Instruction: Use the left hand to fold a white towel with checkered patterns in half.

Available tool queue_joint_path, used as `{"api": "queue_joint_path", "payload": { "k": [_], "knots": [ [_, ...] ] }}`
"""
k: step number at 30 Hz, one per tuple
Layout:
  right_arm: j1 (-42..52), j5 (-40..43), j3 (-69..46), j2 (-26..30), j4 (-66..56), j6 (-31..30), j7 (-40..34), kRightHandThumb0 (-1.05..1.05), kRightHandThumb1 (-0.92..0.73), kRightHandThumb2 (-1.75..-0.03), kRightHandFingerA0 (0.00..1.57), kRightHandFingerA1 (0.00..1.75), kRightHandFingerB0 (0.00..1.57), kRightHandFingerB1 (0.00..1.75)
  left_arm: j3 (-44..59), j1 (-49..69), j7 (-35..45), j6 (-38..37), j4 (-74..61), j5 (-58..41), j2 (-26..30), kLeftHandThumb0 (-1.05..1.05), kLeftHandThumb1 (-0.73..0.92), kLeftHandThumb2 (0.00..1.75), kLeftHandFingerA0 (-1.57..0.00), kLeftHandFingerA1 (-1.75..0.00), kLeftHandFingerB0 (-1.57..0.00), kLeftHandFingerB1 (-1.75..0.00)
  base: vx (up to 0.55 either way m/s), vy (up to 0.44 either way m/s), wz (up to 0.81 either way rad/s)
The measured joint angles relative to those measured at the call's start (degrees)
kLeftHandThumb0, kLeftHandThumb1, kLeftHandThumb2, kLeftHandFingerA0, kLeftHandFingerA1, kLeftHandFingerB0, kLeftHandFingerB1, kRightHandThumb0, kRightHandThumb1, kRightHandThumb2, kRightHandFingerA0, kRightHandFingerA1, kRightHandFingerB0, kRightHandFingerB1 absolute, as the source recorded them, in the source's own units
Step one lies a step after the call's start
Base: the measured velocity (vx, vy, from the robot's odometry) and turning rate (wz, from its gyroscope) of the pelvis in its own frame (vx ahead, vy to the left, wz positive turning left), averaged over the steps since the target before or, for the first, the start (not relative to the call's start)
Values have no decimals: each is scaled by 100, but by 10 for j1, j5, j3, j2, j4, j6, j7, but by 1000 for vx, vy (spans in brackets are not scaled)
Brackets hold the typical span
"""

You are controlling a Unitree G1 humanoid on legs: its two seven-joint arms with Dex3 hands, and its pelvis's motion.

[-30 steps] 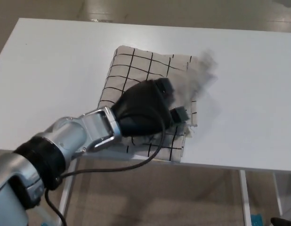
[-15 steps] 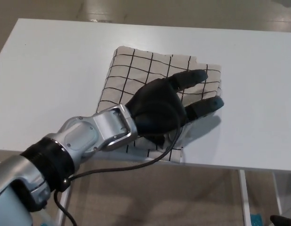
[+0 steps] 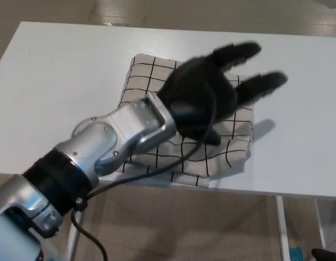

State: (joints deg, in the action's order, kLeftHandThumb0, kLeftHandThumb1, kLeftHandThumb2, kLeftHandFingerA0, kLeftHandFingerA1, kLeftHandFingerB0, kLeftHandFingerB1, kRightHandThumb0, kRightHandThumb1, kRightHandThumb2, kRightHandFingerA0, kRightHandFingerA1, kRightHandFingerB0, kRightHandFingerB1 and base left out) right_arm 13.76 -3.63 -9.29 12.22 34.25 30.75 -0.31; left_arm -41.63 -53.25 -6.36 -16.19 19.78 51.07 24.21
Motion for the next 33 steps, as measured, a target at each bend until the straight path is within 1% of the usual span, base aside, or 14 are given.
{"api": "queue_joint_path", "payload": {
  "k": [14, 15, 16, 17, 18, 20, 21, 22, 23, 25, 26, 27, 28, 33],
  "knots": [
    [2, 1, -2, 0, -5, 0, 0, -43, -61, -59, 59, 52, 64, 49, 143, 24, 79, 17, -104, -113, 70, -74, 46, 84, -7, -13, -4, -17, 0, 0, 0],
    [2, 1, -2, 0, -5, 0, 0, -43, -61, -58, 60, 51, 65, 50, 143, 24, 79, 17, -104, -113, 70, -75, 55, 58, -2, -25, 0, -25, 0, 0, 0],
    [2, 1, -2, 0, -5, 0, 0, -43, -61, -58, 60, 51, 65, 50, 143, 24, 79, 17, -104, -113, 70, -75, 55, 58, -2, -25, 0, -25, 0, 0, 0],
    [1, 2, -3, 0, -11, -1, 0, -42, -62, -58, 60, 52, 65, 50, 179, 47, 95, 19, -128, -142, 92, -73, 47, 80, -11, -20, -10, -25, 0, 0, 0],
    [1, 2, -3, 0, -11, -1, 0, -43, -62, -59, 62, 52, 65, 50, 179, 47, 95, 19, -128, -142, 92, -67, 43, 79, -6, -30, -5, -35, 0, 0, 0],
    [1, 2, -5, 0, -15, -2, 0, -43, -62, -59, 62, 52, 65, 50, 207, 68, 108, 21, -146, -164, 107, -67, 43, 79, -6, -30, -5, -35, 0, 0, 0],
    [1, 2, -6, 0, -19, -2, 1, -44, -63, -59, 71, 61, 64, 49, 222, 84, 114, 22, -155, -176, 113, -65, 47, 56, -17, -27, -21, -31, 0, 0, 0],
    [1, 2, -6, 0, -23, -2, 1, -44, -63, -59, 71, 61, 64, 49, 231, 94, 118, 22, -160, -183, 116, -65, 47, 56, -17, -27, -21, -31, 0, 0, 0],
    [1, 3, -7, 0, -29, -3, 1, -44, -64, -59, 70, 61, 64, 49, 244, 113, 124, 23, -170, -195, 119, -28, 18, 82, -9, -51, -9, -50, 0, 0, 0],
    [1, 3, -8, 0, -38, -5, 1, -45, -64, -59, 71, 63, 64, 50, 262, 140, 131, 23, -182, -212, 124, -27, 18, 82, -10, -51, -10, -50, 0, 0, 0],
    [2, 3, -9, 0, -46, -6, 1, -45, -64, -59, 73, 65, 66, 50, 279, 164, 137, 23, -194, -225, 126, -55, 41, 54, -32, -33, -30, -31, 0, 0, 0],
    [2, 3, -10, 0, -47, -7, 1, -45, -64, -59, 73, 65, 66, 50, 283, 171, 139, 23, -196, -229, 126, -55, 41, 54, -32, -33, -30, -31, 0, 0, 0],
    [2, 4, -11, 0, -55, -7, 1, -45, -64, -59, 74, 65, 67, 50, 299, 197, 145, 23, -205, -242, 127, -60, 38, 68, -33, -41, -29, -38, 0, 0, 0],
    [-1, 5, -16, 0, -68, -9, 1, -44, -63, -59, 67, 60, 68, 50, 346, 278, 167, 24, -228, -283, 127, -66, 39, 70, -44, -45, -37, -41, 0, 0, 0]
  ]
}}
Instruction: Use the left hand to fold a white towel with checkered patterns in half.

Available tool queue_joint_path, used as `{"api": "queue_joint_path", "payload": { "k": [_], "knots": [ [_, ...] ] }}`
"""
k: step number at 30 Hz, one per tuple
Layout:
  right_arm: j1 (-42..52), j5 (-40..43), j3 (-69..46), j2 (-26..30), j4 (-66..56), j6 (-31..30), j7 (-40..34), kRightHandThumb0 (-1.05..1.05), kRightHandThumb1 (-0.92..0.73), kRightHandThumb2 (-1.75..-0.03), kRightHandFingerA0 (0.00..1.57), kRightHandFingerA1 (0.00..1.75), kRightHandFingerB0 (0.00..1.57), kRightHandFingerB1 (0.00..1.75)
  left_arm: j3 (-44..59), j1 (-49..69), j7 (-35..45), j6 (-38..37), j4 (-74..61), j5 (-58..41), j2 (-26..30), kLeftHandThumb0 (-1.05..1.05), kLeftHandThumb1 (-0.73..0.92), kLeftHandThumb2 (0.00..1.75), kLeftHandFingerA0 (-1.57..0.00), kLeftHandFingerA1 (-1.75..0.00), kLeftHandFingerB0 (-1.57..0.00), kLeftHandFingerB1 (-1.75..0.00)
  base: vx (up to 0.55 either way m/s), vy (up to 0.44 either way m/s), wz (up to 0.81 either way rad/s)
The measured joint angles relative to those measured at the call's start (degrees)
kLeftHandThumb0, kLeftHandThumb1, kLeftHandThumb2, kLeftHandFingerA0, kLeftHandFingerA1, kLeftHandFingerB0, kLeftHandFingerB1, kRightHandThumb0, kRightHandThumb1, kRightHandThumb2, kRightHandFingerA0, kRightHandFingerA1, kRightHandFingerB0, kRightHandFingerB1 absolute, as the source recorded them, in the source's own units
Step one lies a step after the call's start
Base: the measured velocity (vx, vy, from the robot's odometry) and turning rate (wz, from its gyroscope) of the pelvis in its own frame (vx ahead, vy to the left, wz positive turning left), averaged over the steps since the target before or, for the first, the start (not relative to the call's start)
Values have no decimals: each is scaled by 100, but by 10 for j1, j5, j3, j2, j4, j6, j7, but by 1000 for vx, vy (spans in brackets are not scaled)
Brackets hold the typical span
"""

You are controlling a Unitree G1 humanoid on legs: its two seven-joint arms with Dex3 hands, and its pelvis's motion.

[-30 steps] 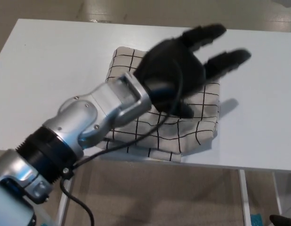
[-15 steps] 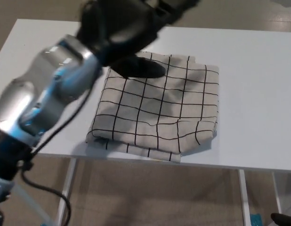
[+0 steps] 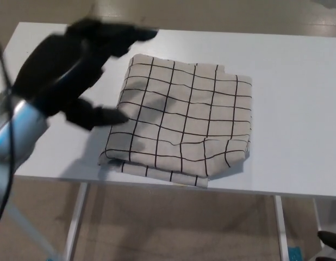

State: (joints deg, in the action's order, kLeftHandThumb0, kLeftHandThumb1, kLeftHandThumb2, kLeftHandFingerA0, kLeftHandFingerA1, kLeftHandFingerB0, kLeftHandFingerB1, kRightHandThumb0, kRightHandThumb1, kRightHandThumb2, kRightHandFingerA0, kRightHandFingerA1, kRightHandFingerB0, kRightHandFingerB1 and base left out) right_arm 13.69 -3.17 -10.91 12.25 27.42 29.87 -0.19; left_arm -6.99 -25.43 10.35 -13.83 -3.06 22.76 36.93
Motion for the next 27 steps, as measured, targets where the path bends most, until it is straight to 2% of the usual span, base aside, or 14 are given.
{"api": "queue_joint_path", "payload": {
  "k": [2, 4, 5, 6, 9, 10, 13, 21, 22, 23, 24, 25, 26, 27],
  "knots": [
    [0, 1, -4, 1, -5, 0, 0, -44, -63, -59, 63, 59, 67, 50, 22, 39, 12, 1, -9, -20, 0, -68, 39, 73, -62, -51, -55, -48, 0, 0, 0],
    [0, 3, -10, 2, -11, 0, 0, -44, -63, -59, 64, 60, 67, 50, 45, 81, 25, 3, -17, -42, 0, -68, 41, 74, -66, -54, -59, -49, 0, 0, 0],
    [0, 3, -10, 2, -12, -1, 0, -44, -63, -59, 67, 62, 67, 50, 51, 92, 29, 4, -19, -49, 0, -62, 49, 56, -74, -47, -67, -43, 0, 0, 0],
    [1, 4, -12, 2, -16, -1, 1, -44, -63, -59, 69, 62, 67, 50, 67, 121, 38, 6, -24, -64, -1, -61, 40, 79, -73, -60, -59, -52, 0, 0, 0],
    [1, 4, -14, 2, -22, -2, 1, -46, -64, -59, 72, 66, 67, 50, 86, 157, 51, 9, -31, -83, -1, -61, 42, 79, -77, -62, -64, -54, 0, 0, 0],
    [2, 4, -17, 2, -29, -4, 1, -46, -64, -59, 71, 63, 67, 50, 104, 195, 66, 12, -37, -105, -2, -56, 49, 56, -77, -48, -73, -45, 0, 0, 0],
    [3, 4, -21, 2, -37, -6, 1, -45, -63, -59, 69, 61, 66, 50, 126, 243, 86, 17, -44, -133, -4, -55, 49, 55, -78, -49, -76, -46, 0, 0, 0],
    [11, 7, -29, 2, -56, -11, 1, -46, -63, -59, 64, 58, 67, 51, 161, 330, 136, 33, -55, -199, -5, -57, 48, 55, -77, -48, -74, -45, 0, 0, 0],
    [16, 10, -32, 2, -61, -14, 1, -45, -63, -59, 63, 57, 67, 50, 170, 355, 151, 40, -57, -220, -6, -63, 41, 78, -77, -61, -66, -54, 0, 0, 0],
    [16, 11, -32, 2, -63, -15, 1, -45, -63, -59, 63, 57, 67, 50, 171, 361, 155, 42, -57, -224, -6, -63, 41, 78, -77, -61, -66, -54, 0, 0, 0],
    [17, 11, -32, 2, -64, -15, 1, -40, -60, -58, 64, 56, 68, 52, 173, 365, 158, 44, -57, -228, -6, -46, 42, 77, -55, -64, -48, -58, 0, 0, 0],
    [21, 15, -33, 1, -70, -18, 2, -40, -60, -58, 64, 56, 68, 52, 177, 385, 173, 51, -56, -246, -8, -46, 42, 77, -55, -64, -48, -58, 0, 0, 0],
    [21, 15, -33, 1, -70, -18, 2, -43, -62, -59, 62, 53, 67, 50, 177, 385, 173, 51, -56, -246, -8, -66, 49, 56, -75, -45, -69, -43, 0, 0, 0],
    [27, 18, -34, 0, -80, -22, 3, -42, -62, -59, 62, 52, 67, 50, 182, 408, 190, 58, -53, -266, -13, -71, 40, 75, -69, -53, -59, -49, 0, 0, 0]
  ]
}}
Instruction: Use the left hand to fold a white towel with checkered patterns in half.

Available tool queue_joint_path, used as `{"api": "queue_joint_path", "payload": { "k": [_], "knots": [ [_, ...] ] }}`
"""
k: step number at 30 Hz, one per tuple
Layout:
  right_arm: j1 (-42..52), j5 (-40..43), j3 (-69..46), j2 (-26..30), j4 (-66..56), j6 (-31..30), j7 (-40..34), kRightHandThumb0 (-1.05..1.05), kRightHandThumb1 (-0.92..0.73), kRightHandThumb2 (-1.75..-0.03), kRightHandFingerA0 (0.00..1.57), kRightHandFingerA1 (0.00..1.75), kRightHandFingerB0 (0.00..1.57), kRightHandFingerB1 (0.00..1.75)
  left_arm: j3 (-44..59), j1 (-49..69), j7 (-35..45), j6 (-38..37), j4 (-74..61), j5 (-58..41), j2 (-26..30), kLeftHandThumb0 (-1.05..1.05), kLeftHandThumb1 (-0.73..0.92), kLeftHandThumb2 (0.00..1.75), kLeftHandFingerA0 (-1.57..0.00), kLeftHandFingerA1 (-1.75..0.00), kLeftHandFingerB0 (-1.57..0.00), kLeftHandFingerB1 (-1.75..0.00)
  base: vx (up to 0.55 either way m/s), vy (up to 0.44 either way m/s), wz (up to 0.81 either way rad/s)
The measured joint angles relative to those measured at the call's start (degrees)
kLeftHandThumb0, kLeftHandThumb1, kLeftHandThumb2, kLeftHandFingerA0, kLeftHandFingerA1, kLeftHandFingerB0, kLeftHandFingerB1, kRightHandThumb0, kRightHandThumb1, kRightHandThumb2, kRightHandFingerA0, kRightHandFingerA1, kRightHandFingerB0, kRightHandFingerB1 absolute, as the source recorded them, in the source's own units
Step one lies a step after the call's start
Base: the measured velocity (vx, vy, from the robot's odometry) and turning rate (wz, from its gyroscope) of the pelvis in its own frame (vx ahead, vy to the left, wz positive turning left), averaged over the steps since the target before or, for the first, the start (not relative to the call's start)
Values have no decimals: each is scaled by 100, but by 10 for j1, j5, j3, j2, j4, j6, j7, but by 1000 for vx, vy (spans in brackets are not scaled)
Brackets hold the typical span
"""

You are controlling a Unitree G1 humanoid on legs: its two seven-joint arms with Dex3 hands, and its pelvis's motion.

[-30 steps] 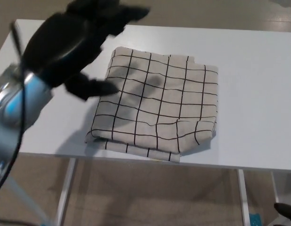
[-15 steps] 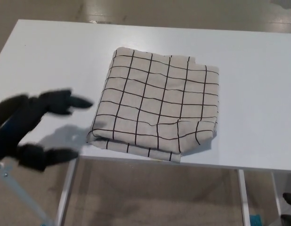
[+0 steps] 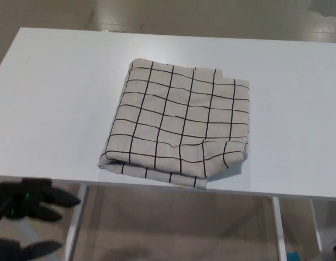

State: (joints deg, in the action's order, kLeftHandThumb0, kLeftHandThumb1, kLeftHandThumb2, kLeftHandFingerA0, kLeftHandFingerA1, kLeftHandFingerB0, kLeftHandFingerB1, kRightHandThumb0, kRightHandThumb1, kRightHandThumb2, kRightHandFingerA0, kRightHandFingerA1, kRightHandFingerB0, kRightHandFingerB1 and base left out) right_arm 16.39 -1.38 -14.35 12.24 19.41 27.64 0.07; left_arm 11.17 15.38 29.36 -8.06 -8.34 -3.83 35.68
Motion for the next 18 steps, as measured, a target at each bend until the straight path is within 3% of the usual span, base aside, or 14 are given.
{"api": "queue_joint_path", "payload": {
  "k": [5, 6, 7, 18],
  "knots": [
    [35, 10, 4, -19, -28, -17, 7, -42, -62, -58, 63, 52, 64, 49, 5, 33, 31, 3, 99, -34, -43, -70, 40, 75, -63, -51, -52, -48, 0, 0, 0],
    [39, 11, 5, -20, -28, -18, 8, -42, -62, -58, 63, 52, 63, 49, 6, 34, 33, 2, 110, -36, -47, -70, 41, 76, -60, -51, -45, -45, 0, 0, 0],
    [45, 12, 7, -24, -30, -20, 10, -40, -61, -58, 62, 52, 59, 48, 7, 34, 35, 2, 130, -39, -54, -72, 54, 57, -57, -39, -39, -33, 0, 0, 0],
    [65, 21, 32, -43, 16, -24, 32, -45, -62, -58, 61, 50, 49, 44, 8, -7, -10, -35, 393, -30, -131, -73, 58, 59, -47, -38, -39, -33, 0, 0, 0]
  ]
}}
